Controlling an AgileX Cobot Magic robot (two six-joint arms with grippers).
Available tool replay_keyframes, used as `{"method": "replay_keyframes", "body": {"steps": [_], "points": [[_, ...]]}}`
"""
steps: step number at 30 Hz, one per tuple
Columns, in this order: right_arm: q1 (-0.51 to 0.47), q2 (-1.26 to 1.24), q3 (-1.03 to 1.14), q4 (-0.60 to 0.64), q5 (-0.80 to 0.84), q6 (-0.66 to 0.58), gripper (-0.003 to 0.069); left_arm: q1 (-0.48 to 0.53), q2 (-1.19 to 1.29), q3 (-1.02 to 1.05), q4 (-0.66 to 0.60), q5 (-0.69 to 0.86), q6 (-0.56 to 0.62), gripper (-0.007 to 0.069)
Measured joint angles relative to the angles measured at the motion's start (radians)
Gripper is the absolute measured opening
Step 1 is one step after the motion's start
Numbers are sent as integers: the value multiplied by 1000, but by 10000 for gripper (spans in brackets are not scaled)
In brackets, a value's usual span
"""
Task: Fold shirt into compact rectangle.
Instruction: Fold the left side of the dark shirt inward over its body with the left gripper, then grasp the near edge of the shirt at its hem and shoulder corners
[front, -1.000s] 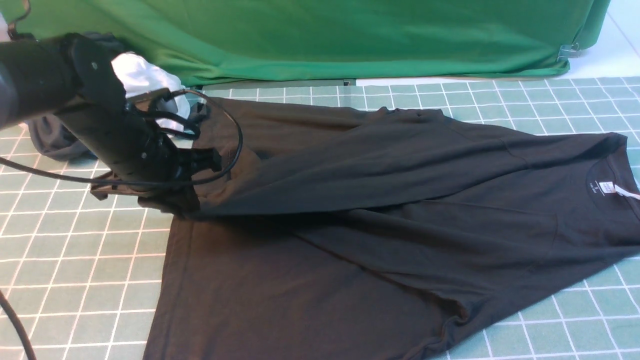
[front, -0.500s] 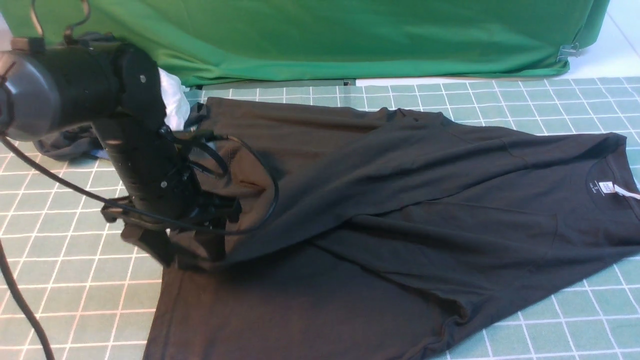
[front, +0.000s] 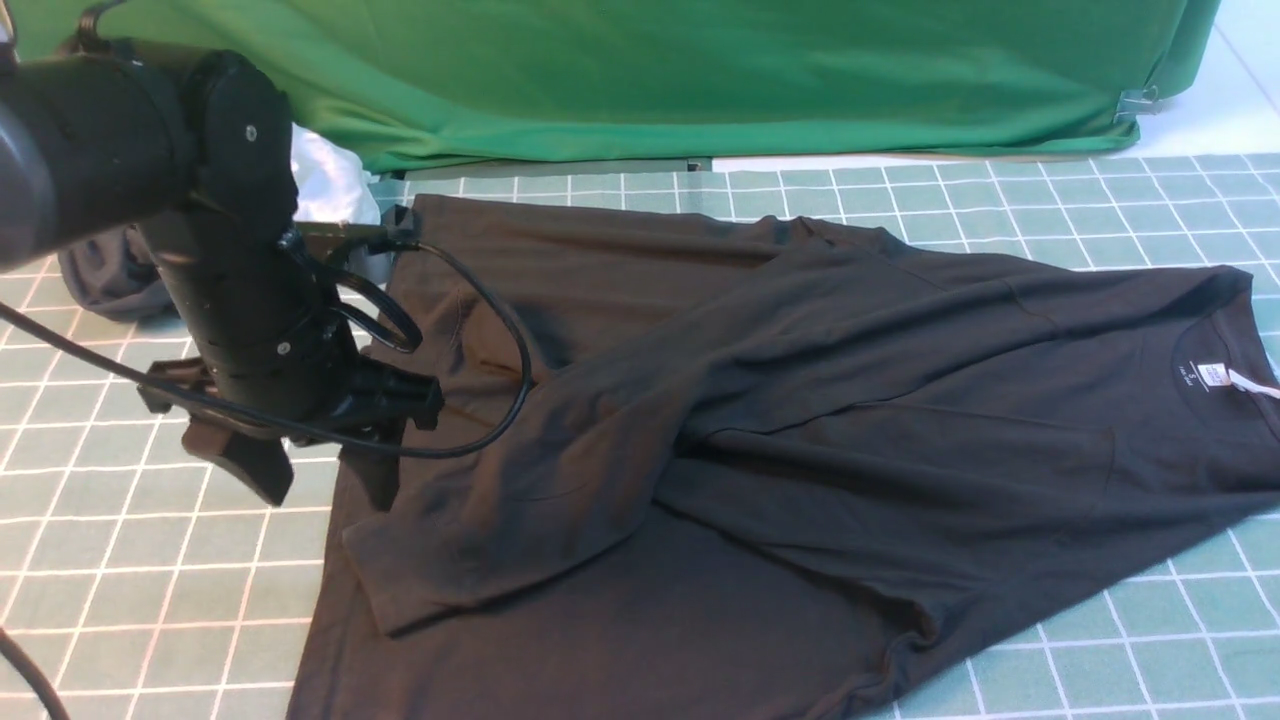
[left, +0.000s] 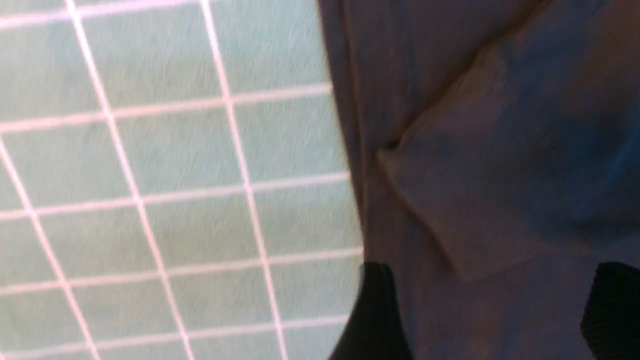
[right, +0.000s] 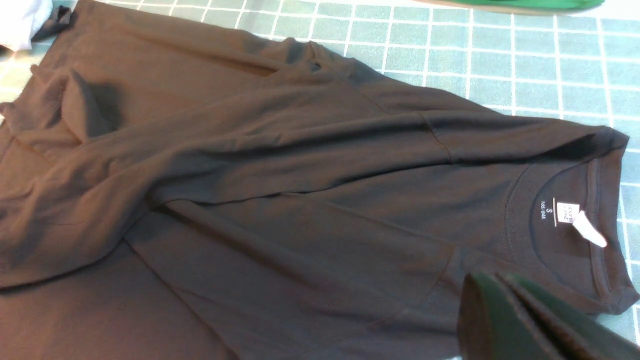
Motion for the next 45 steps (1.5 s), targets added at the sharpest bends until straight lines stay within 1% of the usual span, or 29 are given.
{"method": "replay_keyframes", "body": {"steps": [2,6,7,10,14,16,17,19,22,27,32,36,37,38,39,41,45], "points": [[0,0,0,0,0,0,2,-1,-19,13,-20,-1,0,500],[0,0,0,0,1,0,2,-25,-117,128,-55,-4,0,444],[0,0,0,0,1,-1,2,-38,-164,203,-56,-4,-5,428],[0,0,0,0,-6,-1,2,-59,-250,318,-37,-41,-36,416],[0,0,0,0,-14,-1,2,-66,-327,462,26,-165,-67,442],[0,0,0,0,-15,-1,2,-66,-336,505,51,-212,-78,465],[0,0,0,0,-18,-1,2,-66,-337,530,59,-254,-84,493],[0,0,0,0,-23,0,2,-66,-326,547,43,-289,-88,526],[0,5,0,0,-28,0,2,-66,-292,551,17,-322,-86,548],[0,22,0,0,-30,-16,4,-66,-224,551,-17,-330,-57,539],[0,31,0,0,-29,-24,8,-66,-133,551,-43,-327,-34,452],[0,31,0,0,-29,-52,6,-66,-128,549,-48,-326,-13,284],[0,31,0,0,-29,-57,6,-66,-128,549,-48,-326,-10,261],[0,33,-1,0,-24,-72,4,-66,-128,549,-53,-325,7,174],[0,36,-1,0,-19,-77,4,-66,-128,548,-59,-323,21,113],[0,50,-4,0,4,-96,4,-66,-128,548,-63,-318,48,41],[0,90,-31,-3,95,-142,4,-66,-163,549,-36,-274,59,13]]}}
